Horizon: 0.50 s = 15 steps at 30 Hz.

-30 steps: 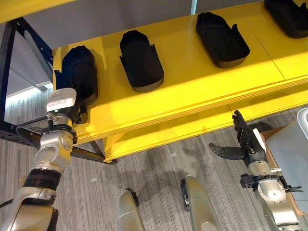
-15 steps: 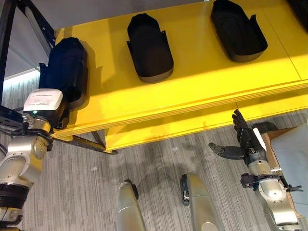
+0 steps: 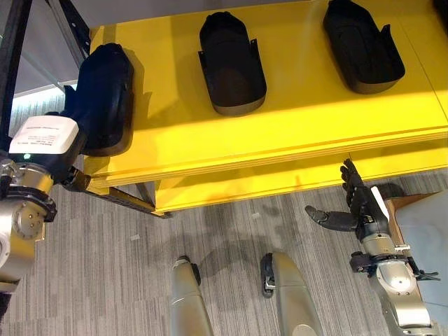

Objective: Move parts from the plastic box to the shelf.

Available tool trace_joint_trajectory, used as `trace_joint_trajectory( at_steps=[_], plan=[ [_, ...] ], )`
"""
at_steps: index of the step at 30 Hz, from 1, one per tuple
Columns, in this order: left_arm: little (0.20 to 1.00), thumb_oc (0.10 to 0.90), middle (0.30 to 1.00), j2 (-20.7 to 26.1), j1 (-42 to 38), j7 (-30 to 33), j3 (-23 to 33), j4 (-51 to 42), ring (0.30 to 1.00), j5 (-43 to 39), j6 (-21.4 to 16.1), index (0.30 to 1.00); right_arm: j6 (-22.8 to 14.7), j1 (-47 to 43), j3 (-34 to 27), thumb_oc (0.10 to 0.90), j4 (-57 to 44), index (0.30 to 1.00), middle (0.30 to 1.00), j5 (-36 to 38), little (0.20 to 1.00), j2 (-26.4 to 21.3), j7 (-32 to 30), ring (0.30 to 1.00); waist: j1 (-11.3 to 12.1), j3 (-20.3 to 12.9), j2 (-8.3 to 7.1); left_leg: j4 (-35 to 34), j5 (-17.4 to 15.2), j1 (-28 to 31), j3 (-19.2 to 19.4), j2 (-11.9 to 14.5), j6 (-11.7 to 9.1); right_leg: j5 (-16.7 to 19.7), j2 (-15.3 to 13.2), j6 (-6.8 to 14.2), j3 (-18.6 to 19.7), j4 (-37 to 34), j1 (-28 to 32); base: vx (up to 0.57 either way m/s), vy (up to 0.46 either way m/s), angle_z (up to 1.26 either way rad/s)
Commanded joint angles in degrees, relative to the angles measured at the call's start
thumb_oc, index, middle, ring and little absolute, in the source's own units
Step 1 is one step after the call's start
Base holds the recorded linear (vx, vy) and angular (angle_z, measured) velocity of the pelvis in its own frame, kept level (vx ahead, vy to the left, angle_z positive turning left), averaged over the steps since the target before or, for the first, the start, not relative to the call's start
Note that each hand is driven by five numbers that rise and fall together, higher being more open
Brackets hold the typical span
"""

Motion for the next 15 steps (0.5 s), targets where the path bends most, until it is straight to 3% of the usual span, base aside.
trace_joint_trajectory(
  at_steps=[1,3,7,15],
  plan=[
    [1.000,0.900,1.000,7.38,-9.03,6.03,1.12,4.86,1.000,2.80,0.37,1.000,-5.06,-2.05,-3.21,0.900,-6.01,1.000,1.000,-0.61,1.000,-1.79,-0.74,1.000,-1.79,-4.37,0.35,2.84,-4.84,2.09,2.90,-0.34,4.63,1.21,-1.78,2.39,3.94,-5.54,4.24,0.00,0.000,0.00],
    [1.000,0.900,1.000,7.73,-14.05,8.13,-4.88,9.22,1.000,5.14,-0.61,1.000,-5.68,-1.80,-2.96,0.900,-6.19,1.000,1.000,-0.82,1.000,-2.36,-1.13,1.000,-2.22,-4.42,0.43,2.83,-4.77,2.15,2.84,-0.31,4.68,1.23,-1.83,2.55,3.92,-5.49,4.21,0.00,0.000,0.00],
    [1.000,0.900,1.000,7.84,-20.03,10.42,-10.83,12.89,1.000,7.58,-1.15,1.000,-6.55,-1.49,-2.83,0.900,-6.51,1.000,1.000,-0.76,1.000,-2.93,-1.74,1.000,-2.32,-4.39,0.48,2.79,-4.64,2.20,2.90,-0.28,4.74,1.23,-1.95,2.60,3.83,-5.39,4.18,0.00,0.000,0.00],
    [1.000,0.900,1.000,8.10,-24.89,12.38,-14.98,14.17,1.000,10.50,-1.67,1.000,-7.40,-0.80,-3.19,0.900,-6.63,1.000,1.000,-0.72,1.000,-3.09,-2.24,1.000,-2.27,-4.66,0.44,3.10,-4.66,1.86,2.78,-0.33,4.73,1.22,-1.89,2.62,3.90,-5.22,4.00,0.00,0.000,0.00]
  ],
)
